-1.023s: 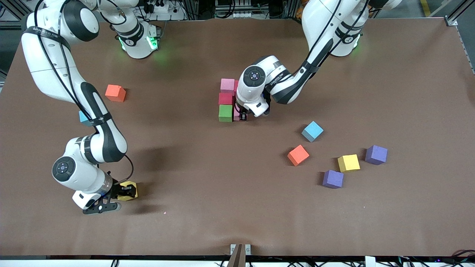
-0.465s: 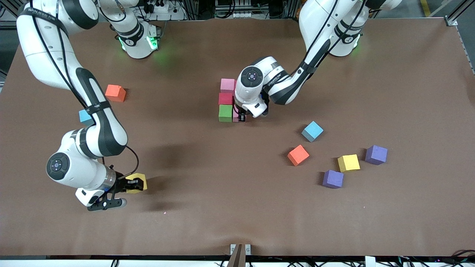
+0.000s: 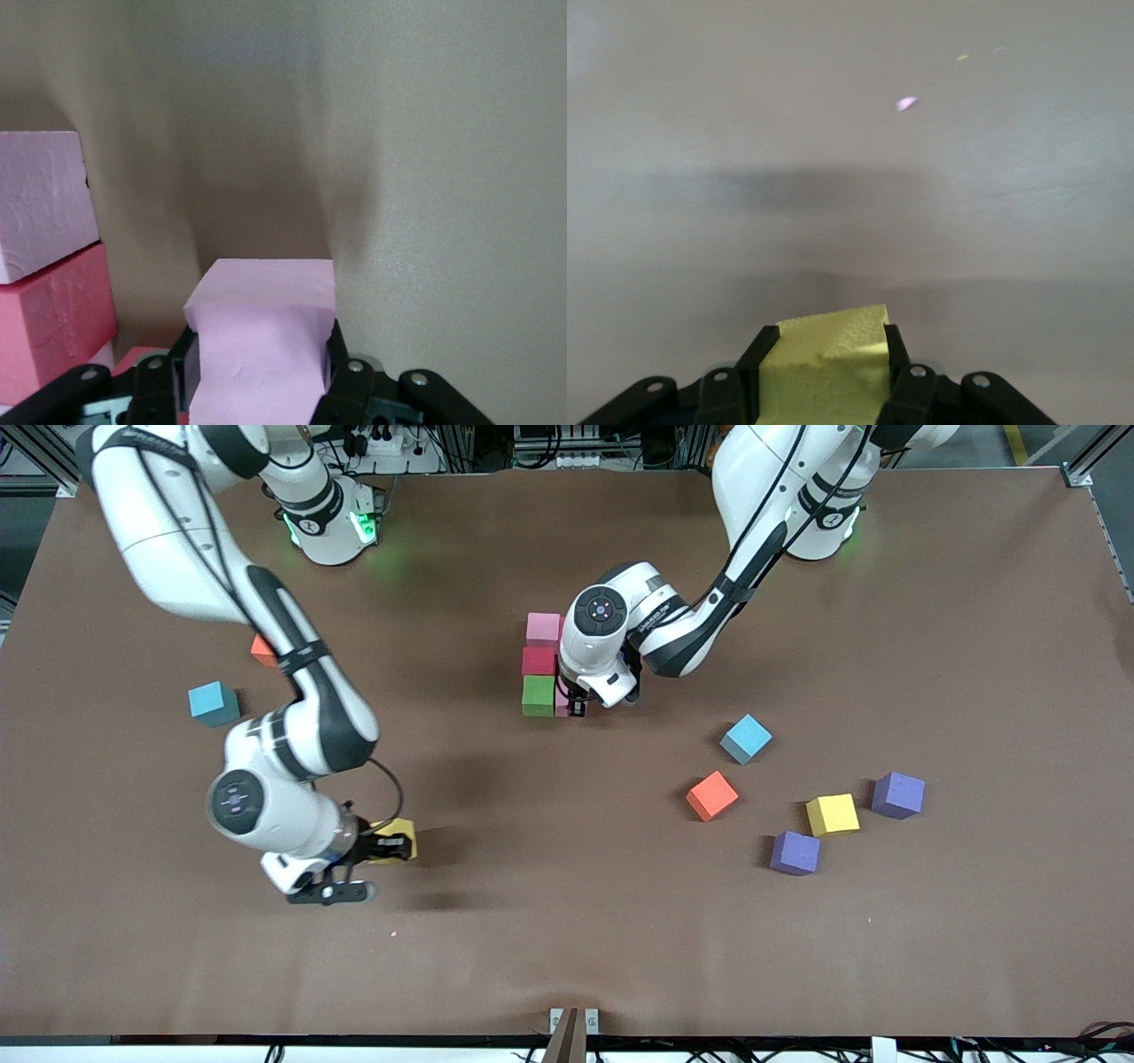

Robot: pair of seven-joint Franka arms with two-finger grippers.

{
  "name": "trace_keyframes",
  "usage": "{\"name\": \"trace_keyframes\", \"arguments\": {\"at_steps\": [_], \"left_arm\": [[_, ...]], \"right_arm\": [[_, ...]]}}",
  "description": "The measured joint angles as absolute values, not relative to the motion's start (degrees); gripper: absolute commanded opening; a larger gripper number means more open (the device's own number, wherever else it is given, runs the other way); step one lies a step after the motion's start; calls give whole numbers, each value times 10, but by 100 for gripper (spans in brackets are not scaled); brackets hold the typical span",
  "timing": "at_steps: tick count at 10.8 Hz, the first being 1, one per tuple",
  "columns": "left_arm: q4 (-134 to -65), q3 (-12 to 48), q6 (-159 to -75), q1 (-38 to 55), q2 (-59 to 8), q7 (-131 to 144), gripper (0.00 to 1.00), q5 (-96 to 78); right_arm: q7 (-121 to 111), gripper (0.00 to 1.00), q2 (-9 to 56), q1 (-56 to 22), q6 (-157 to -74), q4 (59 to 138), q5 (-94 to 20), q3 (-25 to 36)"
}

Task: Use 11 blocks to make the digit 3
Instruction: 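Carry the yellow cube with the right gripper while the left gripper releases pink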

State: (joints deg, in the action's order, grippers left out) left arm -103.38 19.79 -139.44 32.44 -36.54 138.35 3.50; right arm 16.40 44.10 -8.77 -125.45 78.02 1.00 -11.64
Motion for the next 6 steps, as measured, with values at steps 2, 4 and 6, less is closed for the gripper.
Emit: {"name": "trace_keyframes", "arguments": {"at_steps": [2, 4, 6], "left_arm": [[-1034, 198, -1394, 326, -366, 1384, 100, 45], [-1033, 198, -1394, 331, -366, 1384, 100, 51], [-1031, 198, -1392, 332, -363, 1384, 100, 54]], "right_arm": [[214, 23, 418, -139, -1264, 815, 10, -100], [250, 23, 376, -166, -1322, 893, 10, -97], [266, 23, 329, -168, -1380, 983, 10, -97]]}}
